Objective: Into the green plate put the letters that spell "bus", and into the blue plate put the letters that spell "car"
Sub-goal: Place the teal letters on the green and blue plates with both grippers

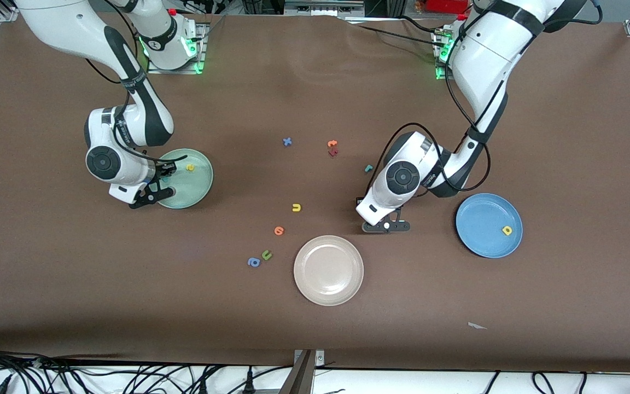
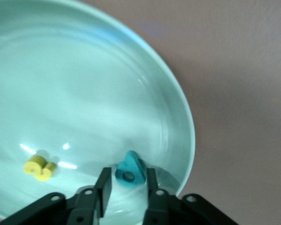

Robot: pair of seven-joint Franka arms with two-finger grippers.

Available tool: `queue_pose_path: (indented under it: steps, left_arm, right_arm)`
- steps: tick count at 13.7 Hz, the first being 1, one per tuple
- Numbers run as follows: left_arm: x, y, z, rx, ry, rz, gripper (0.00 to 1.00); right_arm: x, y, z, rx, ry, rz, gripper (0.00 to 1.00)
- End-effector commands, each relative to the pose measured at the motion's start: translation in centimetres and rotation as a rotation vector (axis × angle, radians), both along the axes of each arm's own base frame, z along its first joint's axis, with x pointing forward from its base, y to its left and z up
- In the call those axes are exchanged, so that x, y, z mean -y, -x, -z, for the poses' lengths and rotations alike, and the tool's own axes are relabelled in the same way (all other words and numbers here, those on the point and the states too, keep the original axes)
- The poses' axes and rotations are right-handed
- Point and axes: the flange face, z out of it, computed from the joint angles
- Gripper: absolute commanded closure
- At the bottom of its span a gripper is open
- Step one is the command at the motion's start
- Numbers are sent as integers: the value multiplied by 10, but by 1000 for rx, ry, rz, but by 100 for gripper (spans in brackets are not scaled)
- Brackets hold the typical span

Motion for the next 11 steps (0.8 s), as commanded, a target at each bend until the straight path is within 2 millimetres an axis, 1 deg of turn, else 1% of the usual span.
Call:
queue_pose_path:
  steps: [1, 2, 3, 4, 5, 6, 7, 8, 9, 10, 11]
  left_arm:
    - [-2, 0, 6, 8, -27, 5, 75]
    - [-2, 0, 6, 7, -27, 9, 76]
    - [-6, -6, -2, 12, -28, 5, 76]
    - [-19, -13, -11, -6, -53, 1, 77]
    - [-38, -29, -27, -17, -75, 17, 77]
    - [-56, -38, -37, -50, -99, 35, 77]
    - [-78, -49, -47, -84, -116, 44, 77]
    - [-103, -59, -54, -111, -119, 60, 77]
    - [-132, -70, -58, -127, -114, 71, 77]
    - [-160, -77, -63, -138, -101, 101, 77]
    - [-193, -85, -66, -141, -84, 131, 77]
  right_arm:
    - [-7, -3, -20, -18, 9, 38, 0]
    - [-12, -10, -31, -44, 15, 35, 0]
    - [-15, -20, -46, -58, 19, 36, 0]
    - [-25, -30, -63, -71, 18, 28, 0]
    - [-42, -40, -82, -73, 11, 30, 0]
    - [-60, -46, -99, -75, 0, 81, 0]
    - [-83, -49, -111, -70, -18, 142, 0]
    - [-114, -48, -117, -53, -25, 200, 0]
    - [-147, -46, -118, -28, -16, 274, 0]
    - [-177, -47, -112, 4, -8, 352, 0]
    - [-211, -47, -107, 37, -4, 406, 0]
